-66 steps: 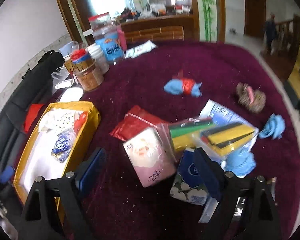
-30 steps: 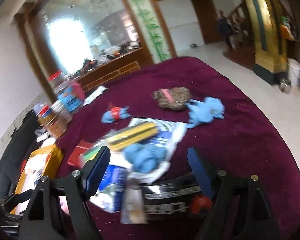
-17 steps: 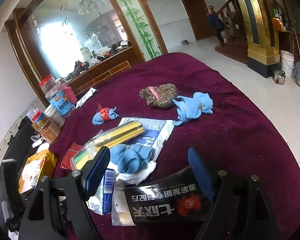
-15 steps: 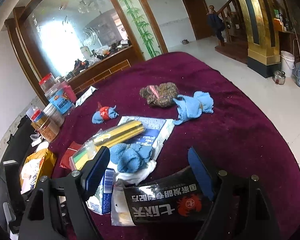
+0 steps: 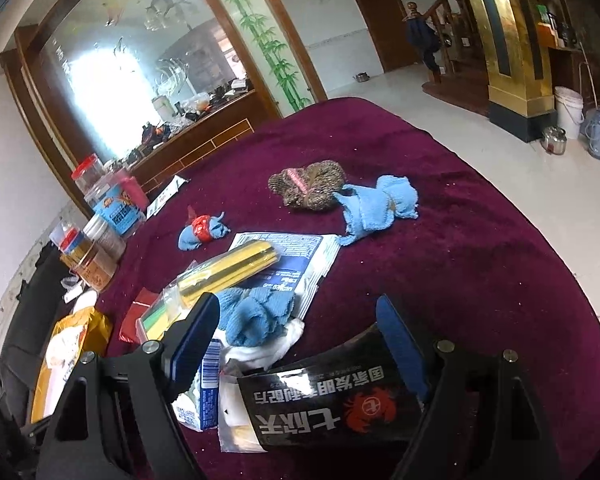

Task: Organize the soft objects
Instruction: 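Place pink pack in tray with left tool while right tool grasps blue Vinda box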

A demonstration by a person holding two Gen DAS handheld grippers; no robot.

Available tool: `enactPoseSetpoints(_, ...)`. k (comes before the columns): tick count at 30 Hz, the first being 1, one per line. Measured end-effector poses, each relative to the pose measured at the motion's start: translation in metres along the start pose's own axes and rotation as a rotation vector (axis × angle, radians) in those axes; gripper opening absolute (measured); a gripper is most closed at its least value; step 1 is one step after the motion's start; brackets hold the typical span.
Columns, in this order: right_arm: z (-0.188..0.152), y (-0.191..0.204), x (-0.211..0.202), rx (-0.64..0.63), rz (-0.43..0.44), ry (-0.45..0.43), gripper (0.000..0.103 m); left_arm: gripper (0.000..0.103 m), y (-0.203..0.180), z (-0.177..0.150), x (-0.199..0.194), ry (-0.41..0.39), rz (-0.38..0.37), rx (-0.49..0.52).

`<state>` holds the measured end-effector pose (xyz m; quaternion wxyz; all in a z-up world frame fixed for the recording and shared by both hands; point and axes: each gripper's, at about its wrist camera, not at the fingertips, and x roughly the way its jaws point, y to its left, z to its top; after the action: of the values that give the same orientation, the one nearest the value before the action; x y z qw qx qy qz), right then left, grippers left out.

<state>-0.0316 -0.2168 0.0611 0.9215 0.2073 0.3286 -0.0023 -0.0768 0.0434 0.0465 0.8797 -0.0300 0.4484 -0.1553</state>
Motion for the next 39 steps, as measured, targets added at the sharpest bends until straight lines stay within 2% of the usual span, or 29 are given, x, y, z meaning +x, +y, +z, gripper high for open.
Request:
enactPoseSetpoints(7, 0.0, -0.002, 0.005, 0.007, -0.001, 0.022, 0.08, 0.056, -0.008, -0.007, 0.019, 0.061, 0.006, -0.007)
enactPoseSetpoints(11, 0.0, -0.003, 0.005, 0.007, 0.0, 0.025, 0.08, 0.059, -0.021, -0.007, 0.03, 0.048, 0.071, 0.053)
enactPoseSetpoints(13, 0.0, -0.003, 0.004, 0.013, -0.003, 0.019, 0.08, 0.055, -0.021, -0.009, 0.028, 0.039, 0.047, 0.061)
enactPoseSetpoints(16, 0.0, -0.007, 0.005, 0.021, -0.014, 0.018, 0.08, 0.054, -0.014, -0.013, 0.013, 0.023, -0.004, 0.023)
enactPoseSetpoints(22, -0.001, -0.005, 0.009, -0.006, -0.027, 0.024, 0.08, 0.054, 0.011, -0.026, -0.042, -0.06, -0.109, -0.066)
enactPoseSetpoints(25, -0.004, 0.002, 0.01, -0.046, -0.042, 0.023, 0.08, 0.054, 0.026, -0.036, -0.065, -0.09, -0.129, -0.099)
enactPoseSetpoints(29, -0.006, 0.034, -0.013, -0.157, -0.054, -0.042, 0.08, 0.054, 0.044, -0.047, -0.083, -0.101, -0.117, -0.112)
enactPoseSetpoints(31, -0.012, 0.063, -0.021, -0.239, -0.018, -0.008, 0.08, 0.054, 0.056, -0.05, -0.087, -0.109, -0.115, -0.132)
enactPoseSetpoints(33, -0.022, 0.092, -0.013, -0.325, 0.003, 0.086, 0.08, 0.054, 0.07, -0.053, -0.09, -0.115, -0.12, -0.166)
enactPoseSetpoints(35, -0.032, 0.112, 0.006, -0.385, -0.04, 0.169, 0.08, 0.054, 0.084, -0.058, -0.095, -0.126, -0.115, -0.199)
enactPoseSetpoints(39, -0.048, 0.128, 0.043, -0.45, -0.176, 0.245, 0.08, 0.054, 0.113, -0.067, -0.111, -0.157, -0.078, -0.249)
